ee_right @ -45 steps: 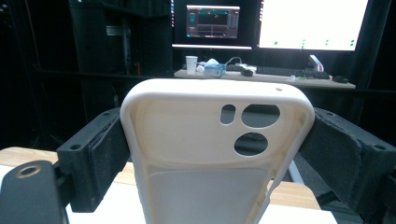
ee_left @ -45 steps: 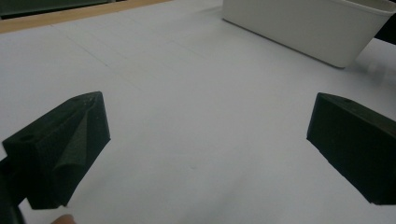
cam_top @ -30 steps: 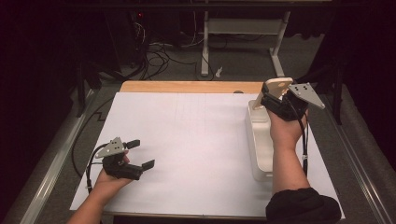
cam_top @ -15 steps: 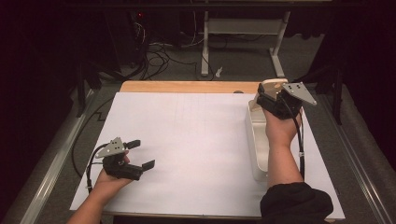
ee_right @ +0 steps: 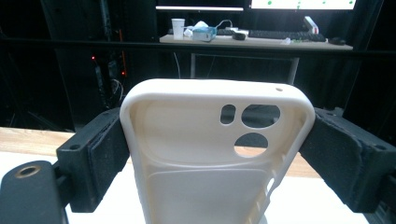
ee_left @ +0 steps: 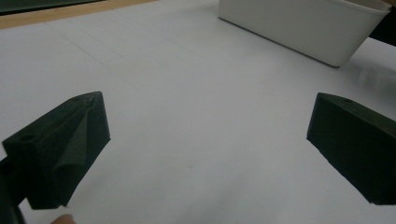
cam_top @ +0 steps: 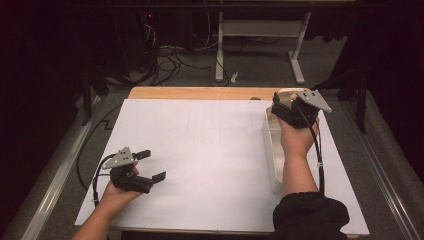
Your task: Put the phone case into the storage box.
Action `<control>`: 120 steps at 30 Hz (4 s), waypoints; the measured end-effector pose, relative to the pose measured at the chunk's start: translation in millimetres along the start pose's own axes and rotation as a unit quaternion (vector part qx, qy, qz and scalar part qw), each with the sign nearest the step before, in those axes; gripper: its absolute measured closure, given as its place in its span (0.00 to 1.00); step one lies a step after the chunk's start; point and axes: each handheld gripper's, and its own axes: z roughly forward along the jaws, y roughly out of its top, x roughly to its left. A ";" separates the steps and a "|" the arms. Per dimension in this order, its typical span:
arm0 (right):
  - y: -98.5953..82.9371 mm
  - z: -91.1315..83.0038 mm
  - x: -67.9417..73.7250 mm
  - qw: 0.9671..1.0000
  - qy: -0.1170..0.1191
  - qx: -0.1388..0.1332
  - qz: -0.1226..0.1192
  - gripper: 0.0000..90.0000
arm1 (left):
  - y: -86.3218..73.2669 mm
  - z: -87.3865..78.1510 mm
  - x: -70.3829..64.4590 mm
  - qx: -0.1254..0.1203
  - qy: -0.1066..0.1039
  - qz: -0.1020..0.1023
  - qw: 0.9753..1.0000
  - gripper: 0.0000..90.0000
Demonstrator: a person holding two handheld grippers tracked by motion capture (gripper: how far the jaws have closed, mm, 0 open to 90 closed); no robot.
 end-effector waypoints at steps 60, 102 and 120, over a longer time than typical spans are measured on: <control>-26.0 17.7 0.3 0.998 -0.016 0.064 -0.003 0.12 | -3.2 2.0 0.7 0.013 -0.003 -0.002 1.000 0.00; -21.4 35.4 2.7 0.997 -0.035 0.069 -0.009 0.11 | -2.1 1.1 1.8 0.012 -0.007 -0.007 1.000 0.00; -20.4 40.5 3.8 0.997 -0.037 0.070 -0.013 0.10 | -1.9 0.5 2.6 0.014 -0.007 -0.006 1.000 0.00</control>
